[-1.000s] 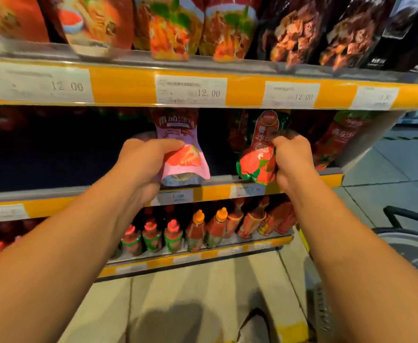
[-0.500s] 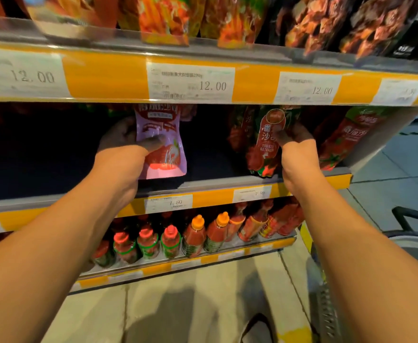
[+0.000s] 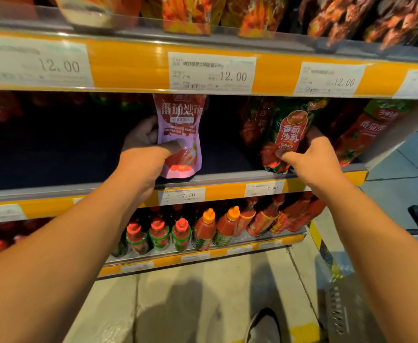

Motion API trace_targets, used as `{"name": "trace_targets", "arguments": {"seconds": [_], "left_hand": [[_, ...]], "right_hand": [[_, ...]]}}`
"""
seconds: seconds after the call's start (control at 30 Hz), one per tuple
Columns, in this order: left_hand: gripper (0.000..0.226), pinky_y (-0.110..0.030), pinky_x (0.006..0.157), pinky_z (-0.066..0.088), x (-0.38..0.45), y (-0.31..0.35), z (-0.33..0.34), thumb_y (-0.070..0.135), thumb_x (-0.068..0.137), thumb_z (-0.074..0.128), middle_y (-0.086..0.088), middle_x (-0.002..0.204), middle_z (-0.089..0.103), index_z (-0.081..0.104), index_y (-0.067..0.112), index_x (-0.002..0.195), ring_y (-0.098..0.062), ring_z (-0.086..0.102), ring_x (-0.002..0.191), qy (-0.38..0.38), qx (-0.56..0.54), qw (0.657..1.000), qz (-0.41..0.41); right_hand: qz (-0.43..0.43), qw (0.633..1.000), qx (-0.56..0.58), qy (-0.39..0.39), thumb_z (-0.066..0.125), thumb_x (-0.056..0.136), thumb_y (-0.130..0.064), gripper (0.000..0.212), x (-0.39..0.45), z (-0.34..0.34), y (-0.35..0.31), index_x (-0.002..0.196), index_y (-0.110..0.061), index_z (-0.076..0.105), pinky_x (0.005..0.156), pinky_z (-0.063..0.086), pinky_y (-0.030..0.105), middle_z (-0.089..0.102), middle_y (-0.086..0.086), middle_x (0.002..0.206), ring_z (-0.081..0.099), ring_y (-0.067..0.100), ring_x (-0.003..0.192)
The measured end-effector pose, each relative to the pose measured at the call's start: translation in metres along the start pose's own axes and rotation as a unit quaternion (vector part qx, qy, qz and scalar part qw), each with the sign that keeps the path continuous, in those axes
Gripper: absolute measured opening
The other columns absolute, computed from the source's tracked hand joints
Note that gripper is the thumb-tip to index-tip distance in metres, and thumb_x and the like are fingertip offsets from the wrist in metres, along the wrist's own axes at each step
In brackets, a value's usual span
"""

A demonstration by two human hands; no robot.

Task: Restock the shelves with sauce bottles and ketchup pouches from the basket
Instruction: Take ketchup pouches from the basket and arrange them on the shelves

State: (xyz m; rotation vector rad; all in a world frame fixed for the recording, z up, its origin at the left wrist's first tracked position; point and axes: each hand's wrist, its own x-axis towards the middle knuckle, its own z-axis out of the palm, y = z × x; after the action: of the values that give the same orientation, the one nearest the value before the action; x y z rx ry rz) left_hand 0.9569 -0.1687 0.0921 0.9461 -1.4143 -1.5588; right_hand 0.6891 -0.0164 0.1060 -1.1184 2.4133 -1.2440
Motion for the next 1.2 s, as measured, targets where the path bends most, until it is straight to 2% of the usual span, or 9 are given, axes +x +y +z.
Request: {"name": "trace_targets", "arguments": {"seconds": [0.17, 0.3, 0.43, 0.53, 0.63, 0.73, 0.93, 1.07, 1.2], "left_hand": [[0.062, -0.036, 0.094, 0.058, -0.005, 0.003, -0.005, -0.017, 0.079, 0.074, 0.006, 0.116, 0.077, 0.066, 0.020, 0.129, -0.009, 0.072, 0.109, -0.017, 0.021, 1.000, 0.015], [0.062, -0.038, 0.095, 0.058, -0.006, 0.002, -0.002, -0.015, 0.078, 0.076, 0.010, 0.112, 0.076, 0.067, 0.032, 0.117, -0.006, 0.072, 0.105, -0.004, 0.042, 0.999, 0.011], [0.064, -0.044, 0.098, 0.057, -0.008, 0.005, 0.003, -0.006, 0.071, 0.083, 0.002, 0.118, 0.075, 0.067, 0.027, 0.124, -0.015, 0.071, 0.110, -0.014, 0.056, 0.998, 0.007], [0.057, -0.029, 0.086, 0.060, -0.010, 0.005, 0.005, -0.007, 0.079, 0.078, 0.010, 0.108, 0.074, 0.067, 0.026, 0.124, -0.012, 0.071, 0.103, -0.018, 0.099, 0.995, 0.017], [0.049, -0.008, 0.066, 0.050, -0.016, 0.010, -0.002, 0.004, 0.087, 0.075, 0.018, 0.107, 0.068, 0.060, 0.031, 0.125, -0.003, 0.067, 0.097, -0.033, 0.158, 0.987, 0.009], [0.062, -0.020, 0.087, 0.051, -0.019, 0.015, -0.016, 0.020, 0.091, 0.076, 0.010, 0.134, 0.062, 0.051, 0.026, 0.147, -0.014, 0.060, 0.124, -0.074, 0.222, 0.972, -0.008], [0.061, -0.048, 0.088, 0.055, -0.043, 0.031, -0.044, 0.037, 0.097, 0.064, -0.011, 0.127, 0.060, 0.040, 0.017, 0.149, -0.029, 0.062, 0.105, -0.126, 0.492, 0.861, -0.024], [0.060, -0.055, 0.109, 0.042, -0.060, 0.017, -0.050, 0.059, 0.096, 0.054, -0.008, 0.137, 0.047, 0.043, 0.023, 0.142, -0.035, 0.048, 0.128, -0.176, 0.601, 0.779, -0.018], [0.071, -0.061, 0.122, 0.019, -0.070, 0.003, -0.048, 0.059, 0.095, 0.056, -0.010, 0.151, 0.031, 0.032, 0.023, 0.152, -0.036, 0.030, 0.143, -0.222, 0.657, 0.720, 0.012]], "right_hand": [[0.034, 0.998, 0.003, 0.057, 0.082, 0.085, -0.031, 0.048, -0.005, -0.007, 0.003, 0.115, -0.009, 0.052, 0.078, 0.051, 0.049, 0.060, 0.006, 0.101, 0.057, 0.025, 0.088], [-0.074, 0.976, 0.056, 0.195, 0.070, 0.090, -0.024, 0.024, -0.031, -0.014, -0.017, 0.086, -0.008, 0.052, 0.063, 0.039, 0.033, 0.050, 0.006, 0.074, 0.044, 0.015, 0.063], [-0.116, 0.992, 0.041, -0.025, 0.073, 0.090, -0.017, 0.012, -0.064, 0.028, -0.057, 0.099, -0.016, 0.066, 0.061, 0.044, 0.030, 0.065, -0.003, 0.085, 0.052, 0.008, 0.057], [-0.064, 0.985, 0.044, -0.153, 0.078, 0.089, -0.022, 0.049, -0.078, 0.074, -0.080, 0.130, -0.025, 0.052, 0.059, 0.048, 0.029, 0.061, -0.012, 0.099, 0.057, 0.006, 0.055], [0.001, 0.982, 0.133, -0.133, 0.082, 0.086, -0.020, 0.057, -0.079, 0.098, -0.097, 0.133, -0.026, 0.049, 0.061, 0.063, 0.041, 0.066, -0.005, 0.107, 0.072, 0.019, 0.078], [0.030, 0.981, 0.168, -0.095, 0.086, 0.081, -0.015, 0.041, -0.066, 0.110, -0.110, 0.110, -0.028, 0.060, 0.061, 0.064, 0.044, 0.072, -0.004, 0.098, 0.072, 0.016, 0.072], [0.022, 0.977, 0.179, -0.114, 0.083, 0.082, -0.008, 0.030, -0.046, 0.128, -0.113, 0.107, -0.018, 0.070, 0.049, 0.049, 0.029, 0.077, 0.011, 0.090, 0.062, 0.022, 0.058], [0.029, 0.981, 0.179, -0.071, 0.087, 0.079, -0.008, 0.040, -0.030, 0.131, -0.109, 0.113, -0.010, 0.068, 0.051, 0.051, 0.021, 0.076, 0.008, 0.098, 0.070, 0.018, 0.072], [0.027, 0.991, 0.133, -0.009, 0.086, 0.055, -0.049, 0.068, 0.003, 0.140, -0.091, 0.113, -0.016, 0.070, 0.065, 0.057, 0.038, 0.077, 0.013, 0.105, 0.070, 0.028, 0.082]]}}
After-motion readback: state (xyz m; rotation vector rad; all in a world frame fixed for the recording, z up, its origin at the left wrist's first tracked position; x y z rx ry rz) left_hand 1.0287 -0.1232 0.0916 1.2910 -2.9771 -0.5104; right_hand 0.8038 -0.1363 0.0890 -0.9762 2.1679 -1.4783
